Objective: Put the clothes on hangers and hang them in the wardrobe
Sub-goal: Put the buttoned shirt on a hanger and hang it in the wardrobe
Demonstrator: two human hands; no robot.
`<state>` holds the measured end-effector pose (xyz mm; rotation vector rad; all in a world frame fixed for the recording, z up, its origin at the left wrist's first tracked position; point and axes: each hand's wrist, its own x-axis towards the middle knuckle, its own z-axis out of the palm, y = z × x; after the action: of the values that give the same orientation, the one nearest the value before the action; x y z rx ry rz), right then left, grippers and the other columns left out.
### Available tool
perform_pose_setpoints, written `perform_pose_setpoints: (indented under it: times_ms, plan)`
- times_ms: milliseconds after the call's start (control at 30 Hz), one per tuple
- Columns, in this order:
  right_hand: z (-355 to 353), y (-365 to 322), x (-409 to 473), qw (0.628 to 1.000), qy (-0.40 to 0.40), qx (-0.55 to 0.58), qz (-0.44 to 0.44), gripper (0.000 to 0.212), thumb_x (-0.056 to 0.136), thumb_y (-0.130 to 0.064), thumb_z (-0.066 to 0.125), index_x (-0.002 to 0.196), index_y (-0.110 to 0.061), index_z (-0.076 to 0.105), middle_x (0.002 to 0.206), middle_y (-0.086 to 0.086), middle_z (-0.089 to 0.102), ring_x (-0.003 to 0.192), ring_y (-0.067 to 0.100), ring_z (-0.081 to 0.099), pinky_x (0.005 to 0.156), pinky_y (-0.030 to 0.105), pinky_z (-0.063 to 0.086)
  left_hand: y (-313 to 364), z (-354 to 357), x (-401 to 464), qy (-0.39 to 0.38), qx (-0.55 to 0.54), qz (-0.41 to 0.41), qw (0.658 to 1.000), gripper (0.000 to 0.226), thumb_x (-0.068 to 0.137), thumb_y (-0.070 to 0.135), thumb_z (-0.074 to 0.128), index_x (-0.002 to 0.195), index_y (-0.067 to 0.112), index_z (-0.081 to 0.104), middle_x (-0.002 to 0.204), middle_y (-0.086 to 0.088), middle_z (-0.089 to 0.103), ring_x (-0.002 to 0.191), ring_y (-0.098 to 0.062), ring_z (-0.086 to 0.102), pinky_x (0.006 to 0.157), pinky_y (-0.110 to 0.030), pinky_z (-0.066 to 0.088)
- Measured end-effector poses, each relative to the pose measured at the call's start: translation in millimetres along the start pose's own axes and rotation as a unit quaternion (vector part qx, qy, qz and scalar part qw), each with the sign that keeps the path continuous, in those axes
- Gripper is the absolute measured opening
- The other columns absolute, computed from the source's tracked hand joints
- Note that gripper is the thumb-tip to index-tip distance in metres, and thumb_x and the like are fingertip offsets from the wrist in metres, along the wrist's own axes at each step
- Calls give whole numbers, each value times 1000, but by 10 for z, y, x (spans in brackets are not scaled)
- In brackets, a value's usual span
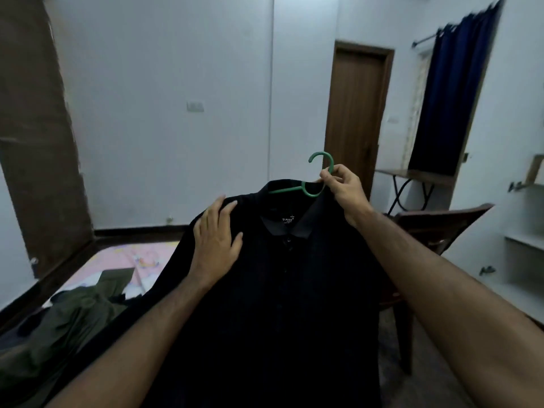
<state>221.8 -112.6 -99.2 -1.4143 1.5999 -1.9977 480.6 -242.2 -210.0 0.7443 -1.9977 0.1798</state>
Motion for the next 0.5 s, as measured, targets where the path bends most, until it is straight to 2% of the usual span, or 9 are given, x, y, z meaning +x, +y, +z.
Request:
perform_pose_setpoints:
  times_ms: [67, 100, 167, 233, 300, 333, 400, 500]
  plan:
    - [-194, -477, -69, 999, -7, 4, -35, 11, 100, -21, 64, 93, -13, 61, 90, 7, 77, 84, 21, 69, 84, 38, 56, 169, -315, 405, 15, 29, 29, 999, 66, 88, 33, 63, 147, 17, 39, 156, -7, 32, 140, -30, 37, 109, -50, 34]
    - [-293, -709, -103, 998, -10, 5, -56, 9, 100, -20, 64, 93, -13, 62, 91, 9, 77, 86, 23, 69, 87, 41, 56, 261, -456, 569, 8, 29, 41, 999, 60, 90, 35, 61, 145, 18, 42, 151, -6, 40, 136, -30, 42, 106, -50, 34]
    - [-490, -1158, -174, 995, -19, 5, -99, 7, 98, -18, 67, 95, -12, 65, 97, 14, 76, 92, 27, 69, 94, 44, 55, 471, -704, 845, -17, -1, 58, 998, 39, 96, 36, 55, 132, 22, 52, 130, 0, 58, 120, -25, 56, 98, -47, 37]
    - [-679, -1539, -246, 991, -33, -11, -127, 10, 95, -18, 71, 96, -9, 68, 97, 16, 74, 90, 28, 67, 85, 38, 56, 706, -909, 1041, -36, -42, 77, 996, 23, 100, 34, 45, 115, 23, 57, 111, 3, 64, 104, -23, 60, 89, -45, 40]
    - [-893, -1869, -338, 988, -39, -31, -144, 17, 90, -22, 76, 96, -8, 70, 92, 16, 69, 82, 29, 58, 66, 32, 49, 983, -1086, 1203, -15, -56, 112, 992, 24, 96, 33, 37, 105, 21, 56, 101, 2, 62, 94, -25, 60, 83, -42, 40]
    - [-1007, -2005, -378, 987, -37, -35, -152, 21, 86, -25, 79, 95, -8, 70, 89, 16, 66, 80, 29, 55, 63, 32, 45, 1127, -1155, 1279, 3, -66, 128, 990, 25, 95, 32, 36, 103, 20, 56, 98, 2, 62, 91, -25, 60, 80, -40, 39]
    - [-1233, -2184, -429, 984, -33, -37, -169, 21, 81, -24, 81, 90, -8, 70, 82, 14, 63, 75, 27, 55, 66, 31, 46, 1414, -1255, 1414, 20, -105, 144, 984, 22, 96, 30, 38, 102, 19, 57, 95, 2, 62, 86, -25, 60, 76, -36, 38]
    - [-1504, -2213, -465, 978, -40, -71, -190, 11, 86, -9, 77, 91, -2, 69, 77, 6, 68, 71, 13, 65, 70, 22, 53, 1897, -1228, 1542, 1, -120, 177, 977, 12, 101, 19, 45, 95, 18, 55, 86, 2, 63, 81, -29, 59, 75, -34, 33]
